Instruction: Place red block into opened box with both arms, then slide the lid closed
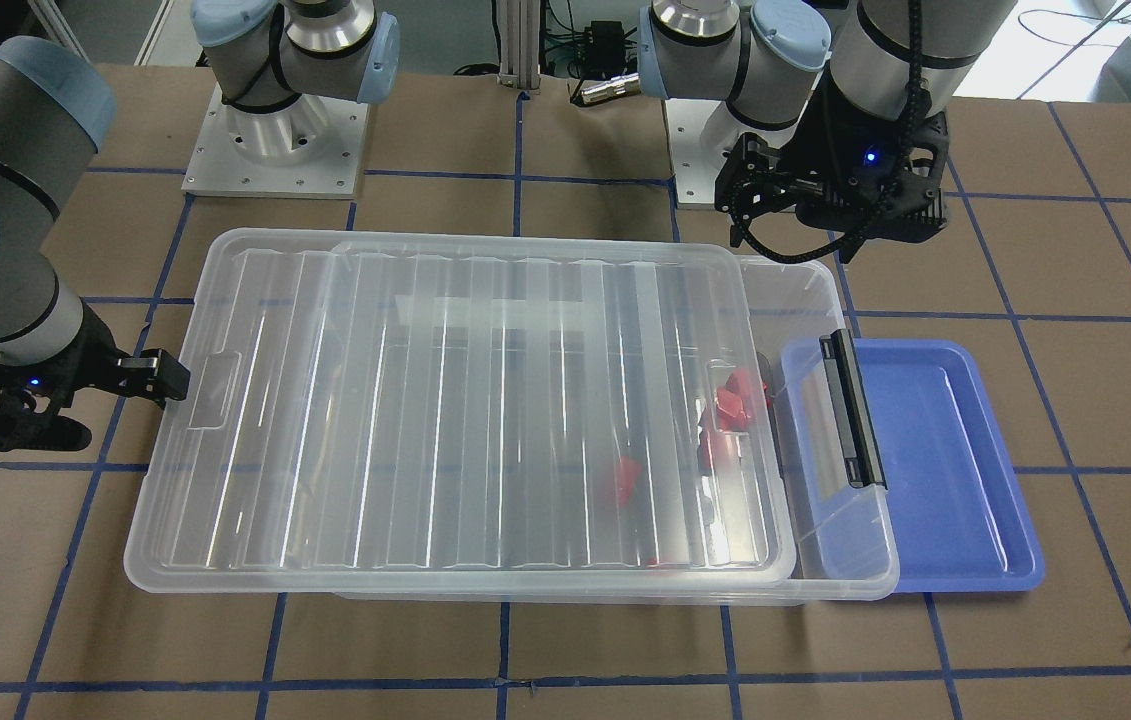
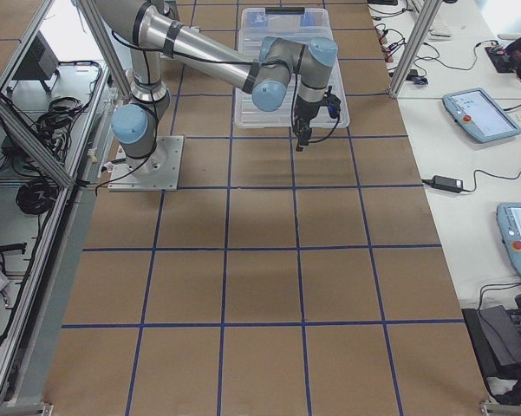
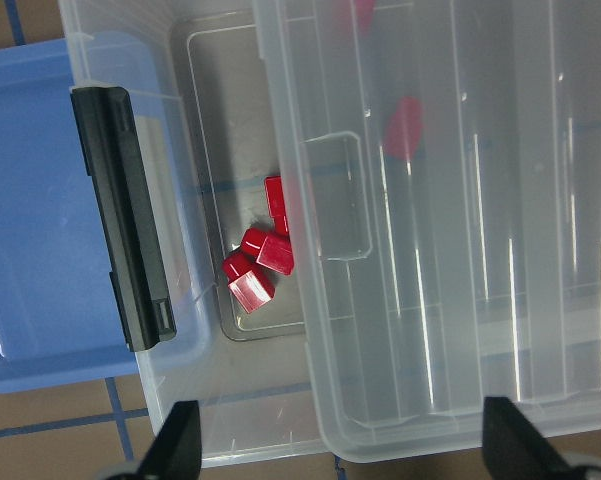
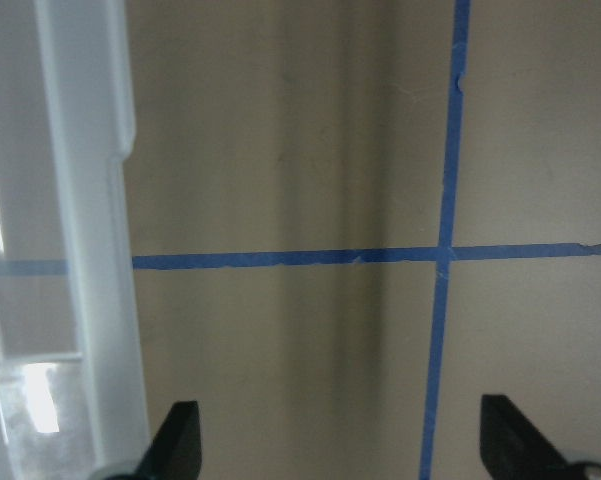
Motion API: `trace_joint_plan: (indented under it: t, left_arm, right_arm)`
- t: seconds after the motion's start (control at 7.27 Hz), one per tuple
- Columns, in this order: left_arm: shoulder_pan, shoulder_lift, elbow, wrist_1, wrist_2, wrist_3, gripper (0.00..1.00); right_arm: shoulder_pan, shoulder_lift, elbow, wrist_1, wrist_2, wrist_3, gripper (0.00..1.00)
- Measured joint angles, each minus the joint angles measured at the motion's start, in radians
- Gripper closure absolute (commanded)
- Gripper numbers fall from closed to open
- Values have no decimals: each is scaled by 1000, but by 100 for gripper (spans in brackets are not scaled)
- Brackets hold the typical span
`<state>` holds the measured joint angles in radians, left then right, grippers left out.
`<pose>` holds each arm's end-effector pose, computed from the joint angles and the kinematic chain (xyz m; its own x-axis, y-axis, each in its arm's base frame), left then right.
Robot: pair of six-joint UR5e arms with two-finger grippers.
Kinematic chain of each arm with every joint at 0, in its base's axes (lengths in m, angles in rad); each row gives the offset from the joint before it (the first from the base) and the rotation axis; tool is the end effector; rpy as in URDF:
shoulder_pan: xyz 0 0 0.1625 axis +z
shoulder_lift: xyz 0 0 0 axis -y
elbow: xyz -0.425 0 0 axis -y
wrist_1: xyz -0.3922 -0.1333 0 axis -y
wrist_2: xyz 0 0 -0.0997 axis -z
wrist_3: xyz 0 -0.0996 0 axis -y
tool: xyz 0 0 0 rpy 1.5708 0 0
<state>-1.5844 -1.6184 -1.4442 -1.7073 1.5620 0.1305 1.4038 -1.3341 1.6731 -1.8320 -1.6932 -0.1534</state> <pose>-0.1410 -0.5031 0.5128 -0.9896 0.1429 0.0162 0.1436 0.9881 0.0558 0.0262 -0.5736 0.3389 -0.9941 0.0036 0.1084 0.0140 0.9953 0.0954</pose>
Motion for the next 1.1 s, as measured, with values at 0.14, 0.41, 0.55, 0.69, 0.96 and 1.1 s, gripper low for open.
trace_joint_plan:
  t: [0.14,0.41,0.55,0.69,0.96,1.1]
  left_arm:
    - [1,1,-2,0,1,0,0]
    - [2,0,-5,3,1,0,0]
    - [3,-1,-3,4,1,-1,0]
    - [4,-3,-1,14,0,-1,0]
    - [8,-6,-3,45,2,1,0]
    - [17,-4,-6,48,2,1,0]
  right_arm:
    - [14,1,0,-1,13,27,0]
    - [37,2,0,-2,20,47,0]
    - [44,2,-3,-2,21,49,0]
    - [46,1,-7,-3,21,51,0]
    - [56,-2,-12,-3,22,60,0]
    - [63,-3,-12,-3,22,64,0]
